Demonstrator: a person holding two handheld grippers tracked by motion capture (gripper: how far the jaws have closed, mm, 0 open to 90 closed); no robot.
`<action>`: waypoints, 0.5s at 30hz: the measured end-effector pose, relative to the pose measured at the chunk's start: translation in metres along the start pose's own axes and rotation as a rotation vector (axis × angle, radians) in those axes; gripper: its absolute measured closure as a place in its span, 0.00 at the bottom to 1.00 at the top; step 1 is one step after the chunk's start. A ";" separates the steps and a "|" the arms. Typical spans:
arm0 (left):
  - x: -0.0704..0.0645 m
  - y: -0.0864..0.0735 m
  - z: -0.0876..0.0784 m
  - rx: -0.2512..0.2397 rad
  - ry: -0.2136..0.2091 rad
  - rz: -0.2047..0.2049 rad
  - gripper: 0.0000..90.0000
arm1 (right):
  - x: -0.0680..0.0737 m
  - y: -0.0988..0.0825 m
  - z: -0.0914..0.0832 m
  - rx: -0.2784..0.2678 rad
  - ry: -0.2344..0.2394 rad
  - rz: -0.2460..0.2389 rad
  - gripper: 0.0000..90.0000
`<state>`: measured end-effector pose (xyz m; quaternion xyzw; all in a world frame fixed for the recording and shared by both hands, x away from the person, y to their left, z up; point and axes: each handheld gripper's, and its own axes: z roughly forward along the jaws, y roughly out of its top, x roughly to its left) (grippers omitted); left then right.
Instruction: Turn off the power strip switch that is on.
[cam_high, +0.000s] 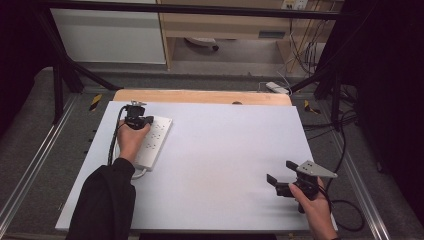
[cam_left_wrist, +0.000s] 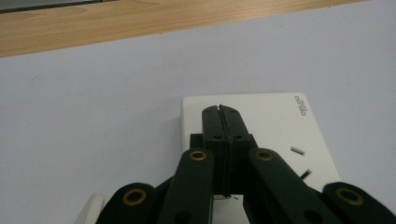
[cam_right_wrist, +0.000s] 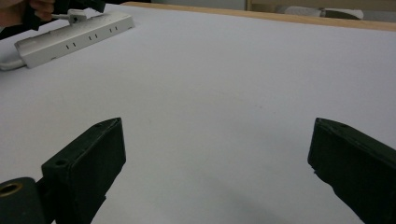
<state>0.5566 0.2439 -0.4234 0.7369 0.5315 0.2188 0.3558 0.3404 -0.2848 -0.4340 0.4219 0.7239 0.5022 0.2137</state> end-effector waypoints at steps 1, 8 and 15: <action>0.000 0.000 0.000 -0.001 0.000 0.000 1.00 | 0.000 0.000 0.000 0.000 0.000 0.000 0.05; 0.000 0.001 -0.002 -0.011 -0.002 0.005 1.00 | 0.000 0.000 0.000 -0.001 -0.001 0.000 0.05; -0.001 0.004 -0.008 -0.039 0.000 0.008 1.00 | 0.000 0.000 0.001 -0.001 0.001 -0.003 0.05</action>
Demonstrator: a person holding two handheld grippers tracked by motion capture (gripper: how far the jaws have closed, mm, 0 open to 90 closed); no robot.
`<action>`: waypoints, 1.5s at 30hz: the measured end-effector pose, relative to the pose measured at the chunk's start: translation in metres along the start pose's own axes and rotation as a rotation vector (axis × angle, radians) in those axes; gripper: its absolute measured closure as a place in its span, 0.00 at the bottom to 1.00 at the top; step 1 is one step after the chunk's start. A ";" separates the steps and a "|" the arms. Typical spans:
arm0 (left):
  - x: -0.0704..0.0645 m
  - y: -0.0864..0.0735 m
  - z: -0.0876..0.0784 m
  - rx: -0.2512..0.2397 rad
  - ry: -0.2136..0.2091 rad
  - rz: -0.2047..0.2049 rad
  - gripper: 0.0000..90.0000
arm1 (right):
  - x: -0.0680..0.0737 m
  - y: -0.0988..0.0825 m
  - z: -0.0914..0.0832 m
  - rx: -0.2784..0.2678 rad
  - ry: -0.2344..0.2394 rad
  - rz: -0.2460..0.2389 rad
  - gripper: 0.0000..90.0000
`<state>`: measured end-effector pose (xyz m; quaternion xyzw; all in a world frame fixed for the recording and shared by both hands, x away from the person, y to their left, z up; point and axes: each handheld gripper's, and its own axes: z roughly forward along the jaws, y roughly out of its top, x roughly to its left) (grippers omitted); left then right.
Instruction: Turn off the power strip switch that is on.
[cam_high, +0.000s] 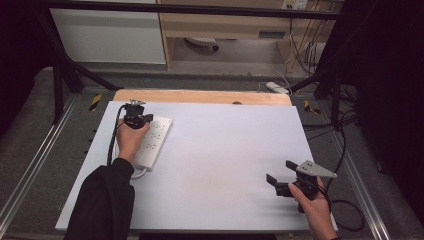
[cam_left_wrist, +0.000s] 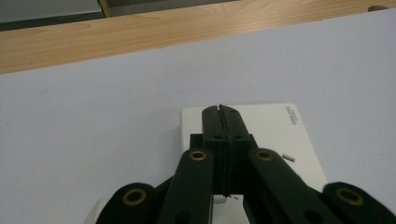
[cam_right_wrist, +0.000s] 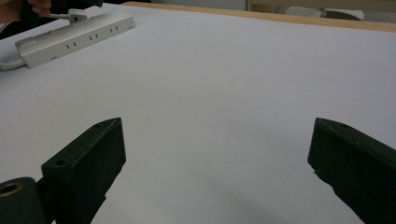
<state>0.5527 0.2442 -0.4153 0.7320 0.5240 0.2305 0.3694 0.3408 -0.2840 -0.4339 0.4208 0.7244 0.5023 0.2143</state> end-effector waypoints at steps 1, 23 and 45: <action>0.000 0.000 -0.001 -0.004 -0.003 -0.002 1.00 | 0.000 0.000 0.000 0.000 -0.001 -0.002 0.05; -0.011 0.012 -0.016 -0.126 -0.015 -0.025 0.56 | 0.000 0.000 0.000 -0.001 -0.001 -0.003 0.05; -0.035 0.017 -0.060 -0.264 -0.109 -0.042 0.10 | 0.001 0.001 0.000 0.001 0.005 -0.010 0.05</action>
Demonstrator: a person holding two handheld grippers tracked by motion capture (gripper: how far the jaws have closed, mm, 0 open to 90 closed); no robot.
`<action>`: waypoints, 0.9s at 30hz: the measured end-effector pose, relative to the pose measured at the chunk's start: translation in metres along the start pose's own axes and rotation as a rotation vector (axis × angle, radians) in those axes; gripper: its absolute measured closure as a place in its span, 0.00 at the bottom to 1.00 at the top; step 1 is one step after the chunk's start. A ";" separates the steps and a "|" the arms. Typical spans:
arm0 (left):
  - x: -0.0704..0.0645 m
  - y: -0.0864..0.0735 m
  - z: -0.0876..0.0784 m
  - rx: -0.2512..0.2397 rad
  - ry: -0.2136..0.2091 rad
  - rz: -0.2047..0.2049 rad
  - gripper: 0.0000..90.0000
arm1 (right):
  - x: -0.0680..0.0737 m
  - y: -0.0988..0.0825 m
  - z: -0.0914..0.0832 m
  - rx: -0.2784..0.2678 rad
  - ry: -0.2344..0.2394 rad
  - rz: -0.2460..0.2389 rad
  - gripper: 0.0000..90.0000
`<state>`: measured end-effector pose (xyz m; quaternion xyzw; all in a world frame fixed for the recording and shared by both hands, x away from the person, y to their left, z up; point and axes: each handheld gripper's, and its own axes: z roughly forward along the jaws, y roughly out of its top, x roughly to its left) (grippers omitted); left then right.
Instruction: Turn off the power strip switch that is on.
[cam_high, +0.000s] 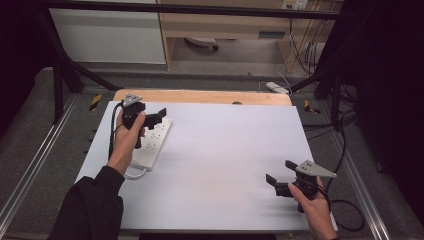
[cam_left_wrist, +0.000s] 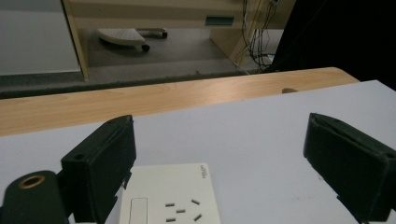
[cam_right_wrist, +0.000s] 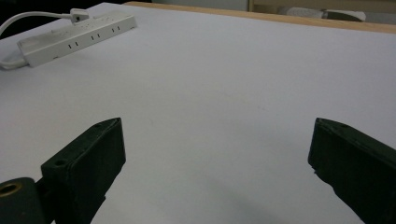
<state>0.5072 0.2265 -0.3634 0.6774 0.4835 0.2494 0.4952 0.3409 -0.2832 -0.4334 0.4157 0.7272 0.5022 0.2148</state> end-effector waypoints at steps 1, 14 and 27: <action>-0.001 0.001 -0.003 -0.003 -0.003 -0.003 0.10 | 0.000 0.000 0.000 -0.002 -0.001 -0.001 0.05; -0.009 0.003 -0.043 -0.055 -0.053 -0.016 0.07 | 0.001 0.000 0.000 0.001 -0.004 0.001 0.05; -0.017 -0.005 -0.086 -0.085 -0.070 -0.001 0.07 | 0.001 0.000 0.001 0.004 -0.006 -0.001 0.05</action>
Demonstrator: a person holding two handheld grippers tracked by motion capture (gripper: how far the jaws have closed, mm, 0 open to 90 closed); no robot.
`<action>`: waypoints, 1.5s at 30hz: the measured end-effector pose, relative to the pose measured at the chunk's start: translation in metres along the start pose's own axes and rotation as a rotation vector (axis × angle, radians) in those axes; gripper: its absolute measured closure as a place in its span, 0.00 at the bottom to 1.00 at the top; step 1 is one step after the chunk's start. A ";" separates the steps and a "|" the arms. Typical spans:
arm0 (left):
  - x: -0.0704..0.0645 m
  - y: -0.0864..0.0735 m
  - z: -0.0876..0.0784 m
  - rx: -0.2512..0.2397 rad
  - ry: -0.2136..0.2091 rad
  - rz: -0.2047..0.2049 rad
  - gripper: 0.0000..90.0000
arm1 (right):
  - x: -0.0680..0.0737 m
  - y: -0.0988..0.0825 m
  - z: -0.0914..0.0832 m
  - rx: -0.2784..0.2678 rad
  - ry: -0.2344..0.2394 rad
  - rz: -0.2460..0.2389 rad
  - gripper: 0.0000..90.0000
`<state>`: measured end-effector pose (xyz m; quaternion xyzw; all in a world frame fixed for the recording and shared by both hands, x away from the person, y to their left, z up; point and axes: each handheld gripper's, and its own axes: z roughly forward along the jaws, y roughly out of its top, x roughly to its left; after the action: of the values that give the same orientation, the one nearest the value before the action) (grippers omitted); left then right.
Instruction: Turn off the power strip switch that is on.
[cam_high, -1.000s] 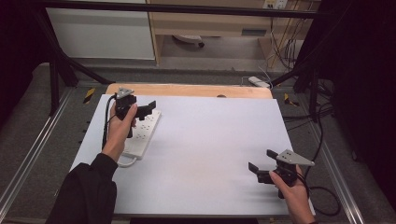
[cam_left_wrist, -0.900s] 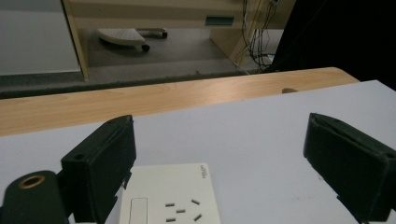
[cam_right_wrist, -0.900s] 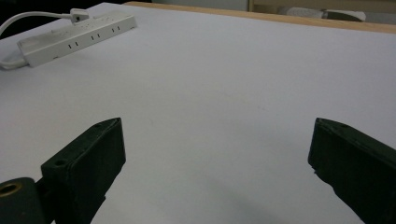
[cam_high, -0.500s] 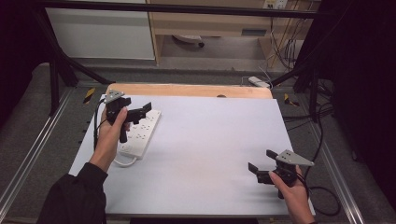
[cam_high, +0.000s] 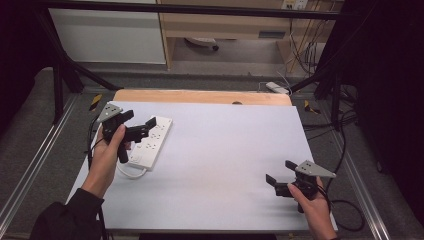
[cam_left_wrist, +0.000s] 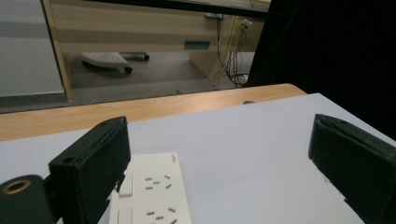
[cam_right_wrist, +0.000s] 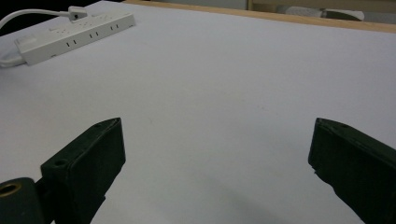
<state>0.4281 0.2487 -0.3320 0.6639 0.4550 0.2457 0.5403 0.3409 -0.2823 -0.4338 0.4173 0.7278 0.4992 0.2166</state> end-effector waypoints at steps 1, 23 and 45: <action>0.000 -0.001 -0.003 0.001 0.003 -0.003 0.07 | 0.000 0.000 0.000 0.000 -0.001 0.000 0.05; 0.000 -0.044 -0.063 -0.016 0.045 0.020 0.06 | 0.000 0.000 0.001 0.005 -0.009 -0.005 0.05; -0.015 -0.090 -0.083 0.000 0.025 0.045 0.06 | -0.001 0.000 0.000 0.002 -0.018 0.003 0.05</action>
<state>0.3230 0.2772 -0.3899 0.6706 0.4468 0.2661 0.5290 0.3415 -0.2834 -0.4343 0.4231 0.7258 0.4948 0.2221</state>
